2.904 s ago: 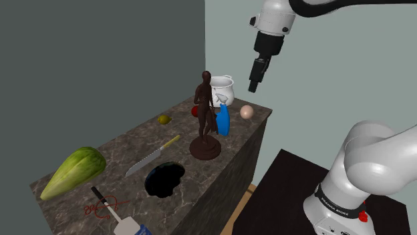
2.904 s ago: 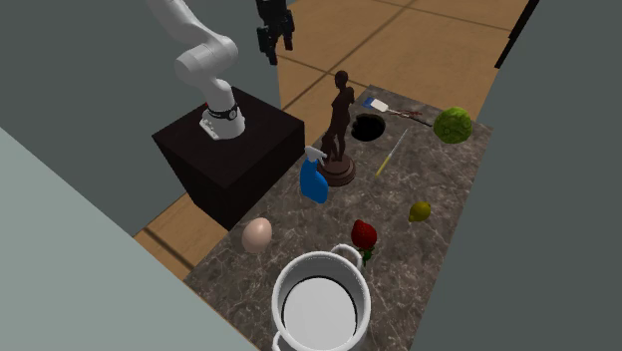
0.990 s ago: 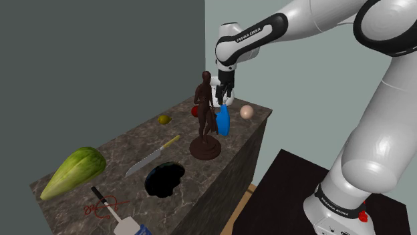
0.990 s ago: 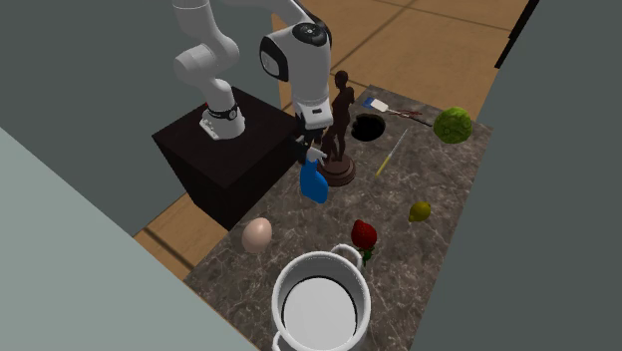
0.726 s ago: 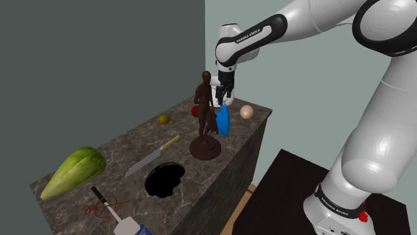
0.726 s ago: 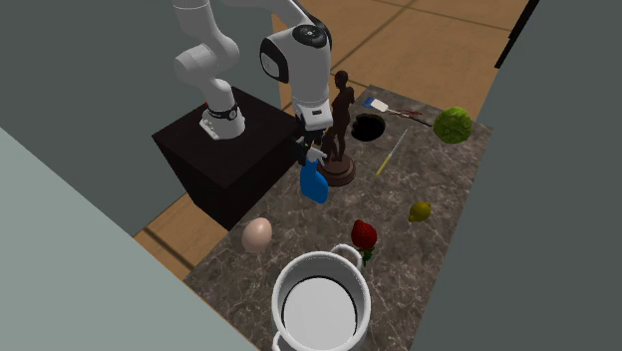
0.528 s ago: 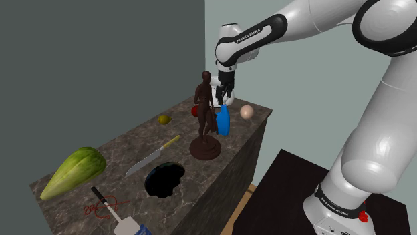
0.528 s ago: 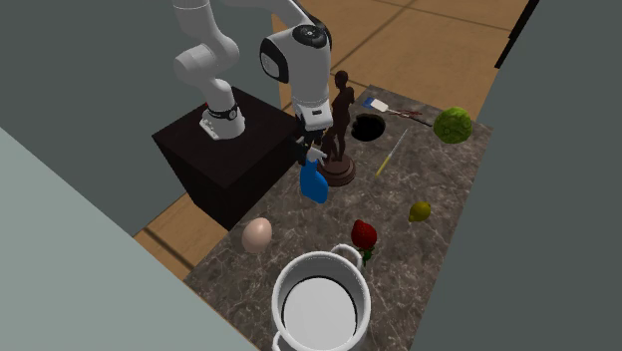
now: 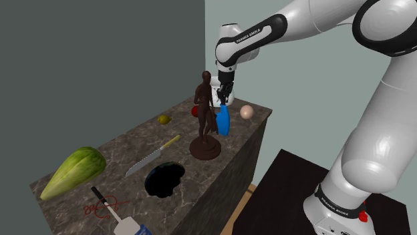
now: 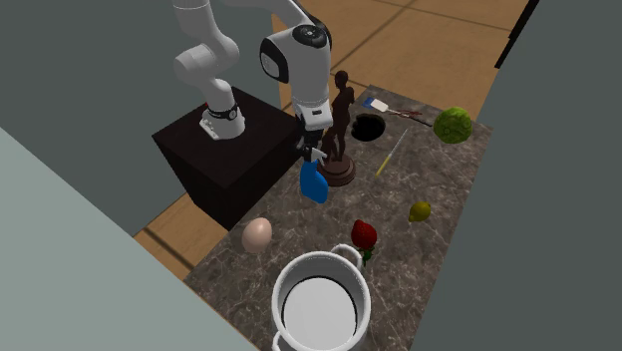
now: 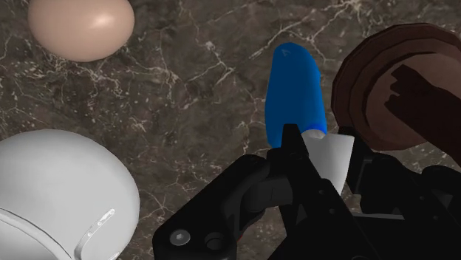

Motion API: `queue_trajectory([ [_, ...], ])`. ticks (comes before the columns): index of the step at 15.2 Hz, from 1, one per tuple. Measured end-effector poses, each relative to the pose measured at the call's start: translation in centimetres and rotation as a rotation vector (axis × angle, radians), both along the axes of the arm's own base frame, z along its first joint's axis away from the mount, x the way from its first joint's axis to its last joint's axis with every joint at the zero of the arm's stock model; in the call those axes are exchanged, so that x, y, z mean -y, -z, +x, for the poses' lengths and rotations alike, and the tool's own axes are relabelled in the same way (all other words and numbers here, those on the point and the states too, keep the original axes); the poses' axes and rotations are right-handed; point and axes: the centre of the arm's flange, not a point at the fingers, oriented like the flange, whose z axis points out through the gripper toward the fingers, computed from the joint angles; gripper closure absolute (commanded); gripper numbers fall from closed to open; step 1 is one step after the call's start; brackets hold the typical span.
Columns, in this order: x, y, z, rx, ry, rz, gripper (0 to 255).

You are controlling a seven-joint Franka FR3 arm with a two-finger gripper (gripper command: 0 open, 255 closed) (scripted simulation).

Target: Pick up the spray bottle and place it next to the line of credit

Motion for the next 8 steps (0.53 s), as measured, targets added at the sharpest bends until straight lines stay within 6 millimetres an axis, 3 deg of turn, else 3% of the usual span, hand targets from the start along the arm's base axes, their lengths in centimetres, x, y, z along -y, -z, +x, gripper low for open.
queue_trajectory([
  [3,0.0,-0.2,0.0,0.0,0.0,0.0,255],
  [8,0.0,-2.5,0.0,0.0,0.0,0.0,255],
])
